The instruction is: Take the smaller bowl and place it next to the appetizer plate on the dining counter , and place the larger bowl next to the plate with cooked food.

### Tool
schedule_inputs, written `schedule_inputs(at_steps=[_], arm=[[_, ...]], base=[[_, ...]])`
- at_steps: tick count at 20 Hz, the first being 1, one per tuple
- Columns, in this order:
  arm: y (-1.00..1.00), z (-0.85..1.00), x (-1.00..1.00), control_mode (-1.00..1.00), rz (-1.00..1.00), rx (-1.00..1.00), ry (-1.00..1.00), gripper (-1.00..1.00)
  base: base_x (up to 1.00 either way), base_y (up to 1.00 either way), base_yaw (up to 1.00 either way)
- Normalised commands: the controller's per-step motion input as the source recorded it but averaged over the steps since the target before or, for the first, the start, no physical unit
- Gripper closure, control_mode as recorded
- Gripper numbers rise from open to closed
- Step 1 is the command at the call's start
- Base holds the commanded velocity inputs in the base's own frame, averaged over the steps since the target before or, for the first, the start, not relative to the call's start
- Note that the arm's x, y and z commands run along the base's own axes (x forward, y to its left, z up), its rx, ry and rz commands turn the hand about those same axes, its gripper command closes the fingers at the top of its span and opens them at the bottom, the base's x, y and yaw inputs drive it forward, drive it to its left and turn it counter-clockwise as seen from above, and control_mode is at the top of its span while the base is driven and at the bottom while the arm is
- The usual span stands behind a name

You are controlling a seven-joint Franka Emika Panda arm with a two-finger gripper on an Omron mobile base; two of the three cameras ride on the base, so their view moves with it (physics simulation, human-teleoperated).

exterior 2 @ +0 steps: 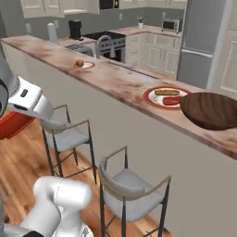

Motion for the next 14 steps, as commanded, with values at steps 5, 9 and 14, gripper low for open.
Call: schedule_inputs(at_steps=[5, 9, 14], arm=[[0.00, 0.00, 0.00, 1.00, 0.00, 0.00, 0.00, 1.00], [0.00, 0.00, 0.00, 1.00, 0.00, 0.00, 0.00, 1.00], [0.00, 0.00, 0.00, 1.00, 0.00, 0.00, 0.00, 1.00]], base=[[0.66, 1.00, -0.40], [0.52, 1.00, -0.34], [0.34, 1.00, -0.27]])
